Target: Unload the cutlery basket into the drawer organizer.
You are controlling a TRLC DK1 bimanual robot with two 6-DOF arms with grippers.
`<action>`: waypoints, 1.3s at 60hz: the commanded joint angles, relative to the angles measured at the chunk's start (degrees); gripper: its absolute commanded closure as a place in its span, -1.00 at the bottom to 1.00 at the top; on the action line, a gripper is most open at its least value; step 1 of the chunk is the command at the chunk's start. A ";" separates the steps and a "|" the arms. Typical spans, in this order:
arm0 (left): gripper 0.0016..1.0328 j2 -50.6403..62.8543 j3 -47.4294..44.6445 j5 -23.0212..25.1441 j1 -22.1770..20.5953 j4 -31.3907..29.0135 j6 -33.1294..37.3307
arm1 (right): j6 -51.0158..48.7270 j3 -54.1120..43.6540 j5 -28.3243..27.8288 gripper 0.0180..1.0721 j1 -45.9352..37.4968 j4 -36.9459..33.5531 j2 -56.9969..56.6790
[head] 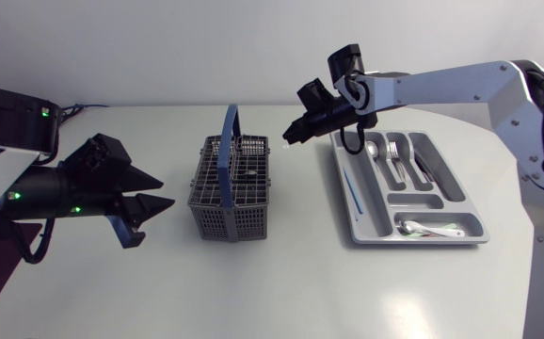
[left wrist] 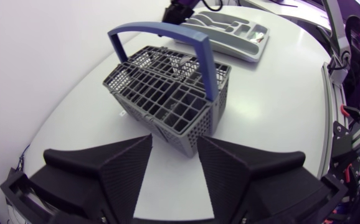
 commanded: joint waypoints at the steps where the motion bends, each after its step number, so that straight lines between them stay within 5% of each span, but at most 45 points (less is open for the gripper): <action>1: 0.41 -0.49 -2.28 0.48 -2.40 -0.73 1.51 | 1.41 5.17 -0.78 0.89 -0.38 -2.13 3.52; 6: 0.56 0.47 -2.81 0.39 -4.07 -0.73 1.60 | 1.41 9.21 -1.04 0.89 -0.29 -3.88 6.07; 49: 0.56 2.06 -5.27 -1.19 -7.32 1.55 1.16 | 2.20 13.17 -1.74 0.89 4.01 -5.38 9.94; 78: 0.56 1.18 -6.32 -1.28 -4.77 4.19 1.33 | -1.84 -9.86 -1.39 0.90 7.18 -2.74 -3.60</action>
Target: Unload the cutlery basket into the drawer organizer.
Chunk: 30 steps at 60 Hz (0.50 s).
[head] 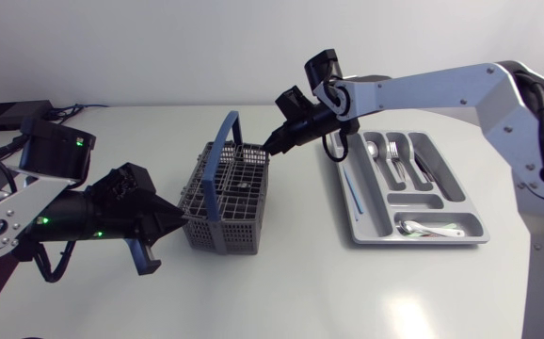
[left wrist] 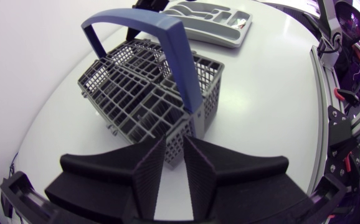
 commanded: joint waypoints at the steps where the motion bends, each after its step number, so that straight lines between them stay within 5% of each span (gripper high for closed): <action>1: 0.56 -0.40 -1.73 -0.14 0.54 0.95 0.89 | -1.49 -6.67 0.25 0.90 1.72 -1.34 -2.09; 19: 0.56 -0.13 -3.05 -0.14 4.23 3.15 1.07 | -2.29 -18.62 0.69 0.90 0.84 1.12 -14.48; 30: 0.56 -7.60 -3.31 -0.06 5.20 -3.09 1.69 | -1.32 -16.78 -0.37 0.90 -3.38 1.73 -16.86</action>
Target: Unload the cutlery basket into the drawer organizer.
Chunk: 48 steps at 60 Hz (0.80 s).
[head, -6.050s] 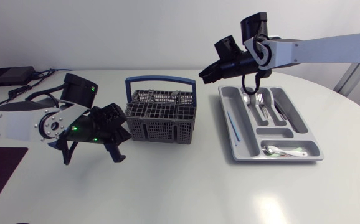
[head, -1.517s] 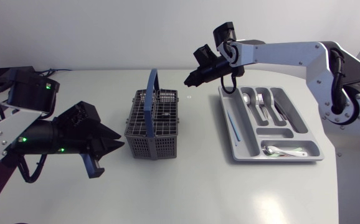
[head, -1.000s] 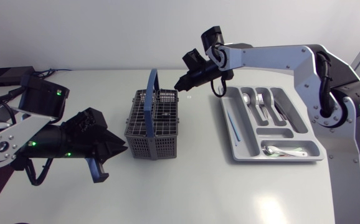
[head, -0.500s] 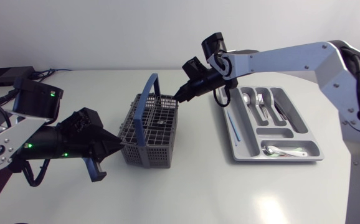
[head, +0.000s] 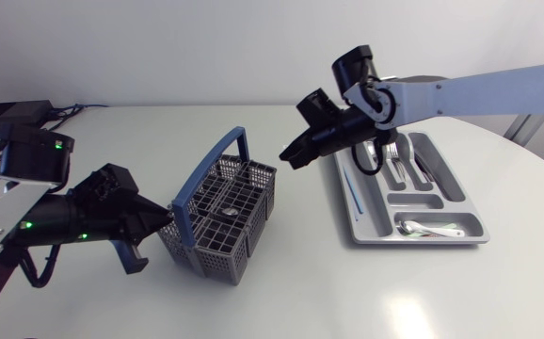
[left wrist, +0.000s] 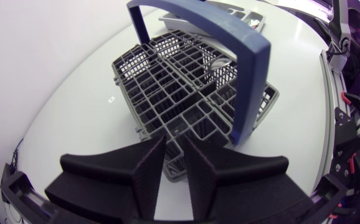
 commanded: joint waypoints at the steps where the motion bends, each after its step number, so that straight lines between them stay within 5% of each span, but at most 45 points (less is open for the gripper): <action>1: 0.56 -4.98 -1.26 -0.03 0.39 -2.96 1.71 | 0.04 0.82 -0.30 0.90 -1.96 0.31 -0.53; 11: 0.62 -10.43 -1.79 -0.03 0.13 -9.46 2.76 | 0.56 4.16 -0.30 0.90 -2.40 1.10 5.89; 26: 0.62 -10.96 -5.13 -0.21 -0.84 -10.52 3.91 | 1.88 8.29 0.31 0.89 -1.08 3.21 13.36; 48: 0.62 0.99 -8.03 -1.70 2.94 4.95 4.08 | 0.83 2.84 -1.97 0.90 0.59 3.30 9.14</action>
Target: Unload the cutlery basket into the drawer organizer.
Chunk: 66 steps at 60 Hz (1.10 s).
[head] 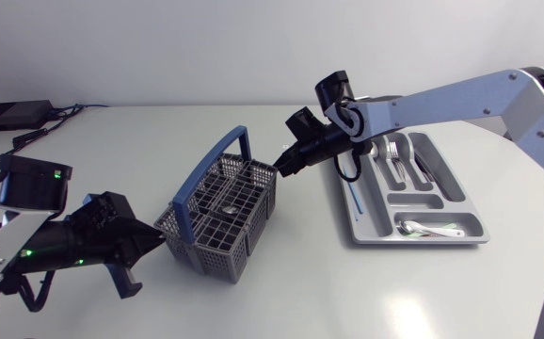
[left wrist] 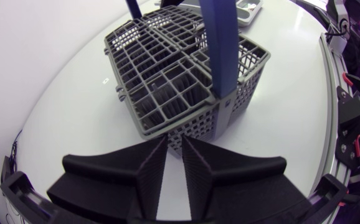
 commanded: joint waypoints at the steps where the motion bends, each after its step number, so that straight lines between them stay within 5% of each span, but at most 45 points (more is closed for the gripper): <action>1: 0.62 3.35 -1.25 -0.20 1.30 3.47 1.35 | 0.08 -3.04 -1.27 0.90 0.37 0.37 -2.55; 49: 0.61 15.40 4.11 2.35 5.26 12.08 1.44 | -2.82 -32.57 -3.73 0.90 6.26 -1.56 -31.65; 66: 0.61 11.88 2.79 3.41 6.93 10.67 1.44 | -1.32 -26.60 -2.06 0.90 -0.25 2.04 -26.02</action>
